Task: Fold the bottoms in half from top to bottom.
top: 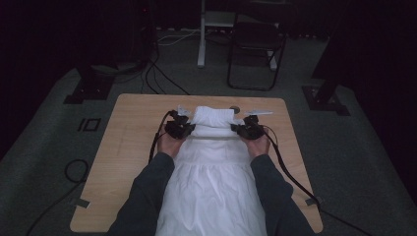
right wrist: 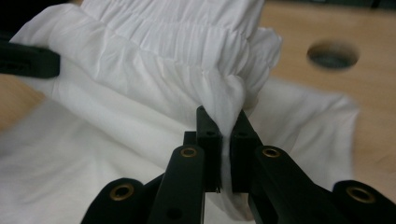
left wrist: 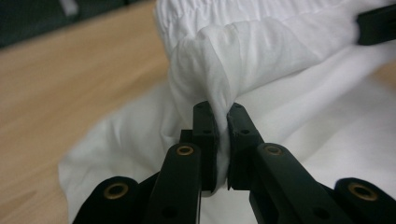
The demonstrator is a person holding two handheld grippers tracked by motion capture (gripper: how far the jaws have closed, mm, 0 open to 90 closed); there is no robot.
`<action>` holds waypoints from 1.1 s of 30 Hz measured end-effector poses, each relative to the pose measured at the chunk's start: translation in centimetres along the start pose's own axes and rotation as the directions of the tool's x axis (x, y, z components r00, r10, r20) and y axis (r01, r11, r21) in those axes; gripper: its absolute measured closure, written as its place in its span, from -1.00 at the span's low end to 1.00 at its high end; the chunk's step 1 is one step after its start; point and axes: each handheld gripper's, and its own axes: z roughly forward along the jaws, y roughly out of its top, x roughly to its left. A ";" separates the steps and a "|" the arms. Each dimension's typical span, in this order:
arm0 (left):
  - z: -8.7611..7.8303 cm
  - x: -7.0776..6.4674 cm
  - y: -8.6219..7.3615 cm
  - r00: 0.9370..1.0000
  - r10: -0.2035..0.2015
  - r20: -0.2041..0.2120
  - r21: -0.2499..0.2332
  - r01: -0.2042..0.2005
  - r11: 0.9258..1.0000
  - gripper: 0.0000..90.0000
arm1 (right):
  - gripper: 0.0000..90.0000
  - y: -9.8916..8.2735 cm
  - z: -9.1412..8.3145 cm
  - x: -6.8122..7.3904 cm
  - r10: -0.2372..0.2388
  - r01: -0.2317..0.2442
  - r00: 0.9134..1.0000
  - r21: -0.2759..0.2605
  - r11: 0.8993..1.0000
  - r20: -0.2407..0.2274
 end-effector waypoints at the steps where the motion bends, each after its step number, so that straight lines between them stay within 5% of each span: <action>1: -1.0 -0.4 0.2 1.000 0.005 0.015 -0.024 -0.005 1.000 0.88 | 0.91 0.3 -1.0 0.2 -0.012 0.012 1.000 -0.025 1.000 -0.006; 7: -6.3 -2.8 -1.0 0.993 0.036 0.116 -0.101 -0.024 0.995 0.88 | 0.91 0.4 -6.4 2.2 -0.108 0.103 0.993 -0.089 0.991 -0.051; 12: -7.6 -4.8 -4.8 0.985 0.054 0.164 -0.044 -0.047 0.998 0.88 | 0.91 -2.8 -8.2 4.0 -0.173 0.170 0.981 -0.046 0.984 -0.089; 17: -6.8 -5.7 -8.7 0.979 -0.007 0.206 0.051 -0.003 0.999 0.87 | 0.91 -6.9 -7.6 5.2 -0.186 0.193 0.974 0.043 0.980 -0.125; 18: -5.9 -6.3 -10.7 0.977 -0.012 0.214 0.116 -0.013 0.993 0.87 | 0.91 -7.6 -7.4 5.3 -0.181 0.190 0.975 0.059 0.980 -0.132; 22: -4.7 -6.3 -13.3 0.979 -0.009 0.206 0.194 -0.032 0.980 0.86 | 0.91 -11.0 -6.3 6.1 -0.160 0.185 0.972 0.133 0.974 -0.174; 25: -3.8 -5.9 -13.5 0.985 0.036 0.167 0.225 -0.073 0.972 0.86 | 0.90 -12.0 -5.8 6.8 -0.152 0.184 0.969 0.159 0.970 -0.193; 33: -1.6 -3.1 -11.6 0.989 0.065 0.135 0.257 -0.098 0.961 0.86 | 0.90 -12.2 -3.9 7.9 -0.148 0.185 0.968 0.180 0.966 -0.200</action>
